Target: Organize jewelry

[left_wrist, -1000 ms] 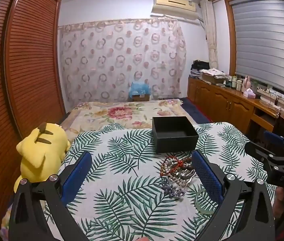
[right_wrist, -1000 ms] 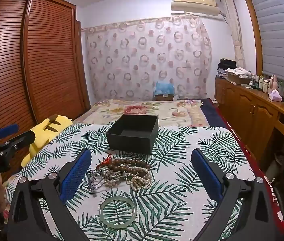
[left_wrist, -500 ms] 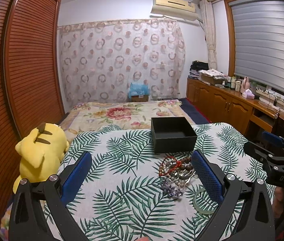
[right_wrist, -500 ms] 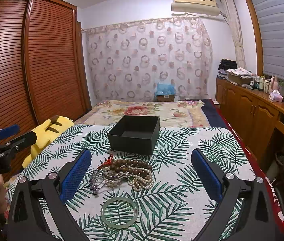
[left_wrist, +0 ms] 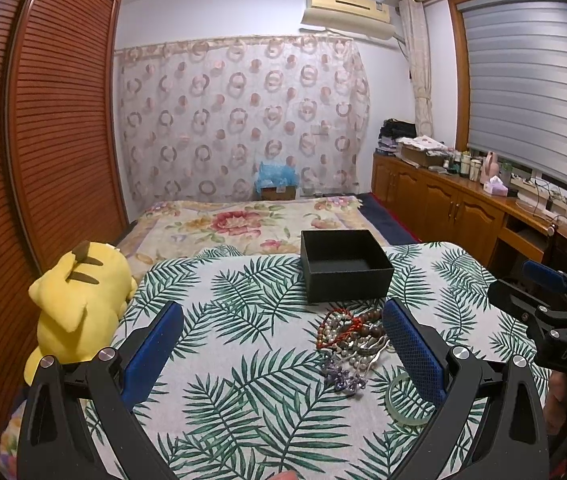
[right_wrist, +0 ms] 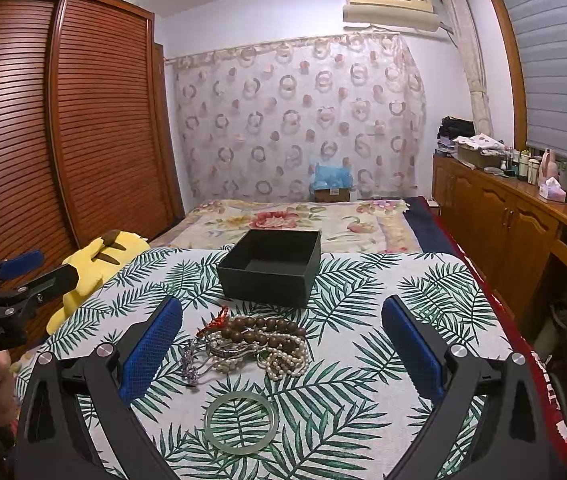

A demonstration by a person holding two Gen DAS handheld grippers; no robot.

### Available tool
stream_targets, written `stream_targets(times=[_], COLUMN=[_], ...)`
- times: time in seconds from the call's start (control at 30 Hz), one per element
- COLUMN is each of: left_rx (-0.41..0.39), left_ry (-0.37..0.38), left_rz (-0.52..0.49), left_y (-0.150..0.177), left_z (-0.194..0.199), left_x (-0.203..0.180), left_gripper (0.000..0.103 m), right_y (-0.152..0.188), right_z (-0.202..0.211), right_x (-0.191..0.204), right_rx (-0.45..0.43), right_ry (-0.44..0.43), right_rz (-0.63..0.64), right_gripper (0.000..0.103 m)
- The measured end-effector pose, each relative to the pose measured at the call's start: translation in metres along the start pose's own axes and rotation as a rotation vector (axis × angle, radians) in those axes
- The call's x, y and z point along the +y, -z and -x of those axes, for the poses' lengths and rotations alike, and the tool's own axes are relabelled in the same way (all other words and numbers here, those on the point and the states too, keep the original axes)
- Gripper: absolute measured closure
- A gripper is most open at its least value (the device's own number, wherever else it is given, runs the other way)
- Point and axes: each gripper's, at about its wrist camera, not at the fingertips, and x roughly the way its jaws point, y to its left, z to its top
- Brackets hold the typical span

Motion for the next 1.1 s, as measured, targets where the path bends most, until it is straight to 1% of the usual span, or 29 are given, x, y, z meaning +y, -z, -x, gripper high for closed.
stream_targets(times=[1.1], left_rx=[0.003], left_ry=[0.001], left_rz=[0.002], left_y=[-0.0009], left_z=[0.0001], left_x=[0.0003], left_gripper=[0.006], right_y=[0.0008], right_z=[0.0002], right_x=[-0.0003], right_rx=[-0.004], right_ry=[-0.002], right_rz=[-0.004], right_gripper=[0.002])
